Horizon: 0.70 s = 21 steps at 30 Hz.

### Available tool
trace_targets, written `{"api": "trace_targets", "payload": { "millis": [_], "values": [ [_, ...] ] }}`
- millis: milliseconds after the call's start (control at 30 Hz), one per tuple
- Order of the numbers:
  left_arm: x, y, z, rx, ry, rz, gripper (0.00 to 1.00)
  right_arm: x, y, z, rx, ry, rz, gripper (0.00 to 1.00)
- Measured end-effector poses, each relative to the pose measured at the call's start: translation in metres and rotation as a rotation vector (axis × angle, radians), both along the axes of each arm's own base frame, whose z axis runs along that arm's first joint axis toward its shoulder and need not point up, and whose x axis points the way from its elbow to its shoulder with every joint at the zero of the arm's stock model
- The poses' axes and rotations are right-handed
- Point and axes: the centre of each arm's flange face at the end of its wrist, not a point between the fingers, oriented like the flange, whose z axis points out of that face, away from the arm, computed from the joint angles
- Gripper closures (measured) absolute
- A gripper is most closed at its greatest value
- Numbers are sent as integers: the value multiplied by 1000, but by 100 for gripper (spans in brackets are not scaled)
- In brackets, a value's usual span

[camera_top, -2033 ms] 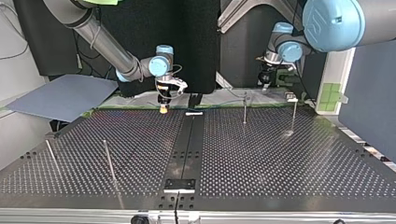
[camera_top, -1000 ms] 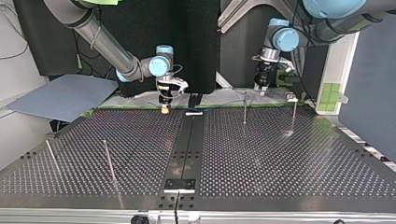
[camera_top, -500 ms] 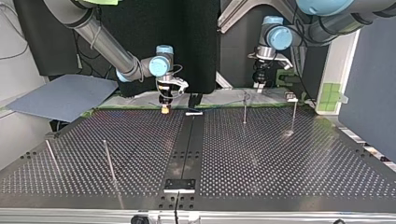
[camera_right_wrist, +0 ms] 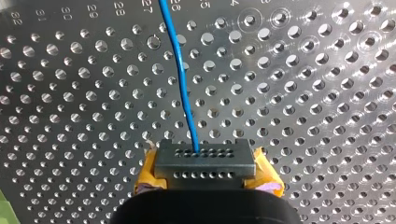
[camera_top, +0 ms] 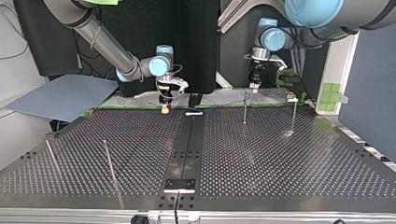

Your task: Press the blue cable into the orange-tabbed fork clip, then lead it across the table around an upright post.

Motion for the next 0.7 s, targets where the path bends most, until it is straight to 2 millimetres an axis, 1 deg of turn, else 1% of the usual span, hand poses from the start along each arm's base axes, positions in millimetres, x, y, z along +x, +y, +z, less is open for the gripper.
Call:
{"api": "trace_targets", "payload": {
  "millis": [167, 700],
  "values": [
    [6, -3, -7, -20, 0, 0, 0, 0, 0, 0, 0, 0, 2, 100],
    [10, -9, -9, -55, 1, -13, 0, 1, -2, 2, -3, -3, 4, 100]
  ]
}}
